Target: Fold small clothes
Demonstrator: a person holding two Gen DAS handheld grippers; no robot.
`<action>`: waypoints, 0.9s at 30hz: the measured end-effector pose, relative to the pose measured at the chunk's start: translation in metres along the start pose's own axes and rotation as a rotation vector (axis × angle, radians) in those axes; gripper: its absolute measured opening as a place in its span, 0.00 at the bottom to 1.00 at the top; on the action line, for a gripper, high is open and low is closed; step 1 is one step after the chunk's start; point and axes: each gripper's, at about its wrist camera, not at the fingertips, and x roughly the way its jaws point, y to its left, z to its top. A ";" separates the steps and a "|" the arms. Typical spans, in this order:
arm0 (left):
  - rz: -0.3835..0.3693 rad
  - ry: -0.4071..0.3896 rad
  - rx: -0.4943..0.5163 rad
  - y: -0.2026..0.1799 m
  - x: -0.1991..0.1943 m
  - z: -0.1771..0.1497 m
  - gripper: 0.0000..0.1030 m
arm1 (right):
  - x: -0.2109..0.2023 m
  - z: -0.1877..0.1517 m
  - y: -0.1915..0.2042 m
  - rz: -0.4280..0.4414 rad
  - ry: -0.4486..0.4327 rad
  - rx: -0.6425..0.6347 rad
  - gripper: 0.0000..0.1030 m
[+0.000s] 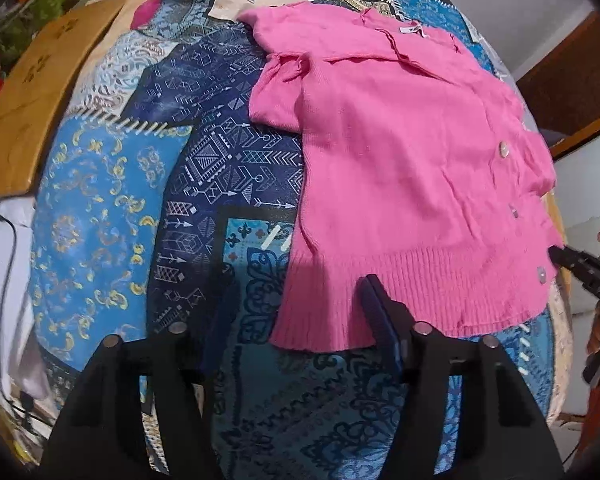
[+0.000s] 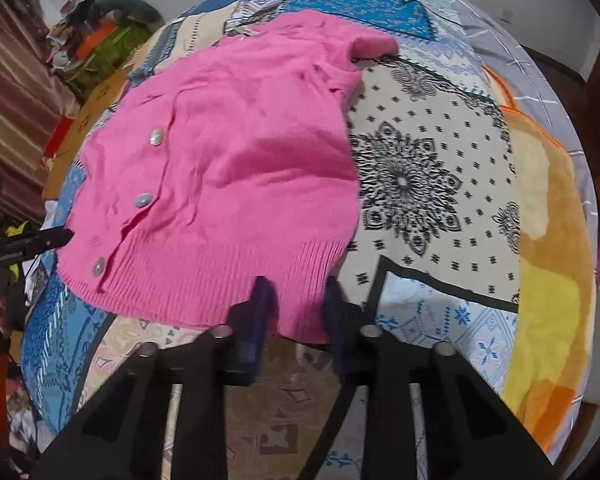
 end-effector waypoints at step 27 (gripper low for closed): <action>-0.102 -0.416 0.057 -0.047 -0.154 0.061 0.06 | -0.104 0.078 0.033 0.014 -0.369 -0.110 0.07</action>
